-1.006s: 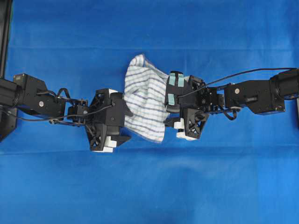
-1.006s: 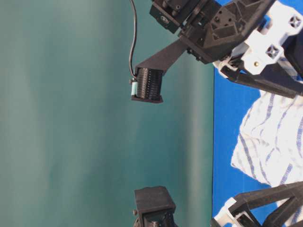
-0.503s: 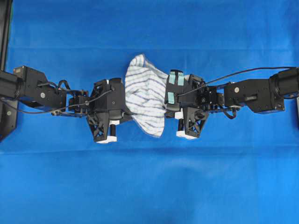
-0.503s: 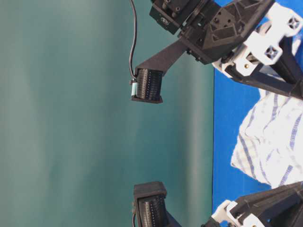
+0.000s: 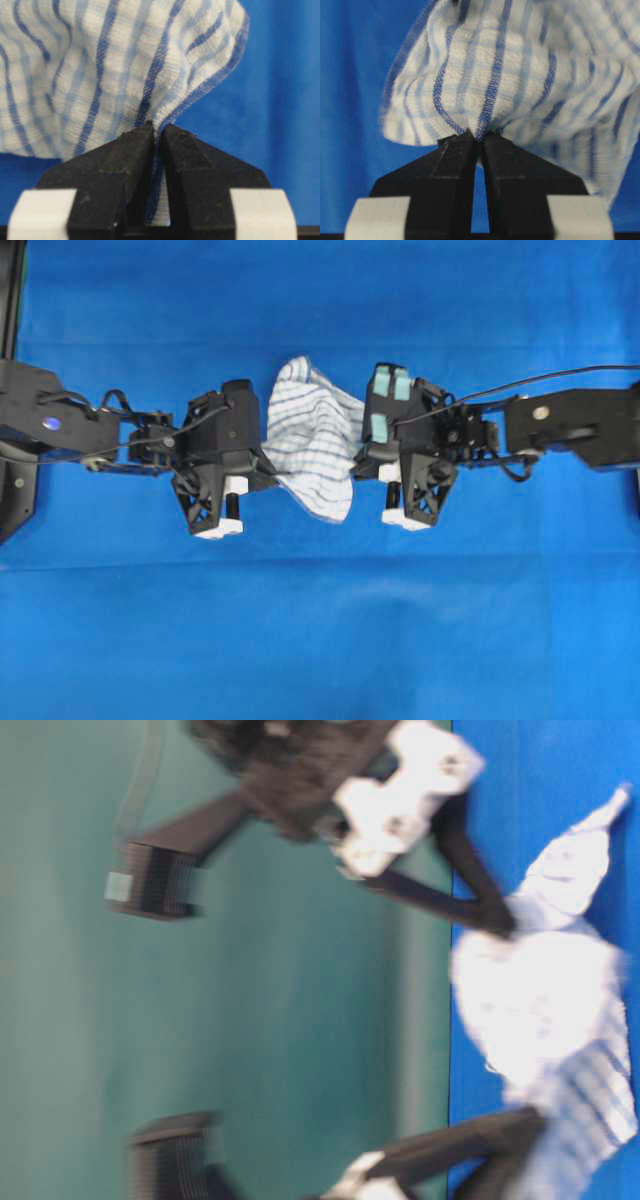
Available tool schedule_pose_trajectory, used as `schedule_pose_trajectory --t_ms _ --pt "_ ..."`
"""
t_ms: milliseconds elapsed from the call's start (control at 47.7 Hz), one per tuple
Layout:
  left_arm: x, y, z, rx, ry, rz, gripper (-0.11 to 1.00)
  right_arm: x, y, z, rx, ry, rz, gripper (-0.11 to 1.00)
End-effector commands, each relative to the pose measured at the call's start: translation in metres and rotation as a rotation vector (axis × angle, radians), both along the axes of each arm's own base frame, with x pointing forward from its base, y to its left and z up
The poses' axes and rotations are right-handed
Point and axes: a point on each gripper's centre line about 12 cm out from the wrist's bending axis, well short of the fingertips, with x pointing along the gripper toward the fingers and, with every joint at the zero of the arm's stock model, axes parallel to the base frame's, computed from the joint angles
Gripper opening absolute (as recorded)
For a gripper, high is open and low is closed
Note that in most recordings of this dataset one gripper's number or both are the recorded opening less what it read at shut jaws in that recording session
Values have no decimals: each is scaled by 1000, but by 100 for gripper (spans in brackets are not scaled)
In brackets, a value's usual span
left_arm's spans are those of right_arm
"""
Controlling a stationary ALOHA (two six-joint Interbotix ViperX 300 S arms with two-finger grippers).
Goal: Lift the towel with both arms.
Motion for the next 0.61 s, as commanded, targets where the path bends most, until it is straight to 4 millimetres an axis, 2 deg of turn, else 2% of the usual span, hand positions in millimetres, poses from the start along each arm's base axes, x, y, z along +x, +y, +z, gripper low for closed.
schedule_pose_trajectory --t_ms 0,126,440,587 --pt "1 -1 40 -6 -63 -2 4 -3 0 52 -13 -104 8 6" --pt "-5 -3 85 7 -121 -18 5 -15 -1 96 -23 -176 7 6" --pt "-27 -1 194 25 -278 -25 5 -43 -3 187 -62 -302 5 6" --pt "-34 1 228 39 -336 -25 4 -50 -4 222 -85 -352 1 6"
